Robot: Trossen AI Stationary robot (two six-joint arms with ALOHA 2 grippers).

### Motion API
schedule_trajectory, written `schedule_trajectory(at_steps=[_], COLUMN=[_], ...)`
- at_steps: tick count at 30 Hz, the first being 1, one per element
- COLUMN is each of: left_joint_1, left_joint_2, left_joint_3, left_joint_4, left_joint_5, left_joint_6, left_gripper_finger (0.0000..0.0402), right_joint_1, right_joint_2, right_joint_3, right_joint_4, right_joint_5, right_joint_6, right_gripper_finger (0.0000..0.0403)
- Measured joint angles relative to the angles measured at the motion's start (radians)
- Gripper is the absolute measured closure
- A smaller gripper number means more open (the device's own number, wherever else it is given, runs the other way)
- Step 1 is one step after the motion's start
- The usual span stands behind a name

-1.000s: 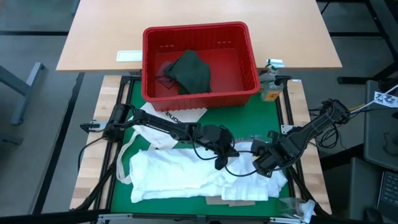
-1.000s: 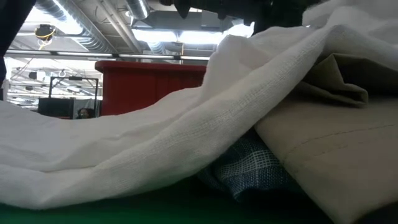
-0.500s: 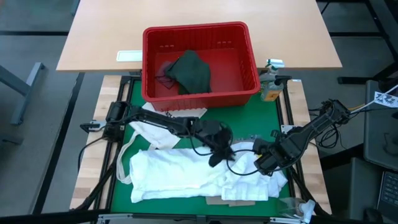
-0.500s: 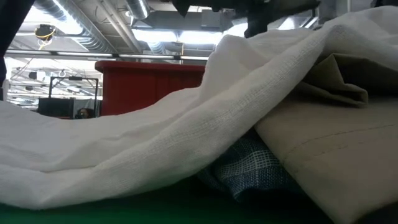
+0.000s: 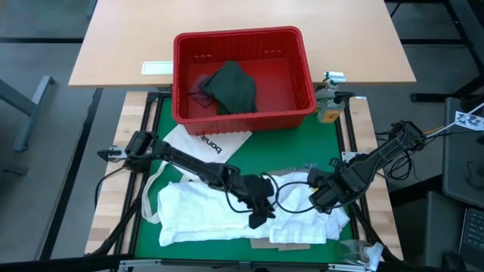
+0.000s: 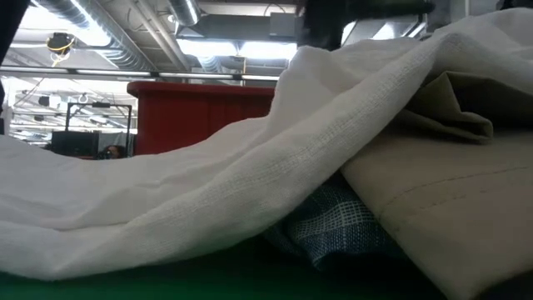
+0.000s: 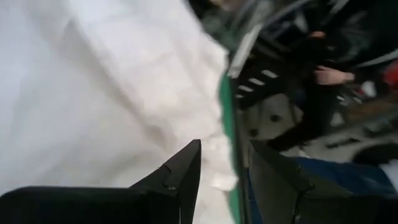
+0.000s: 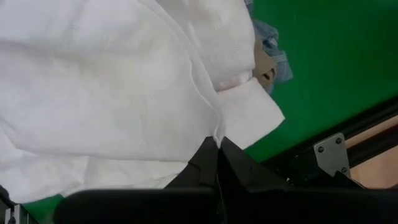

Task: Fold Laundry from Bin
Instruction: Fold the white polo shirt

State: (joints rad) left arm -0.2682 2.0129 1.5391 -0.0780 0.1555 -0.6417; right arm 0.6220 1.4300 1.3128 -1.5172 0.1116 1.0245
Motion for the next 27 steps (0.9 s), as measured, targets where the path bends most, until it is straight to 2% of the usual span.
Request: schedule_trajectory(at_steps=[7, 11, 18, 27], left_joint_1=[-0.023, -0.023, -0.024, -0.034], left_joint_2=[0.0, 0.005, 0.03, 0.063], left_joint_3=[0.0, 0.0, -0.001, 0.0], left_joint_4=[-0.047, -0.041, -0.002, 0.07], left_joint_5=[-0.158, -0.19, -0.19, -0.137], left_joint_6=[-0.007, 0.018, 0.02, 0.021], left_gripper_finger=[0.0275, 0.0275, 0.0275, 0.0275], right_joint_1=[0.0, 0.0, 0.0, 0.0], right_joint_2=[0.0, 0.0, 0.0, 0.0], right_joint_3=[0.0, 0.0, 0.001, 0.001], right_joint_4=[0.001, 0.005, 0.008, 0.015], right_joint_5=[0.0, 0.0, 0.0, 0.0], right_joint_6=[0.0, 0.0, 0.0, -0.001], right_gripper_finger=[0.0403, 0.0403, 0.0403, 0.0403])
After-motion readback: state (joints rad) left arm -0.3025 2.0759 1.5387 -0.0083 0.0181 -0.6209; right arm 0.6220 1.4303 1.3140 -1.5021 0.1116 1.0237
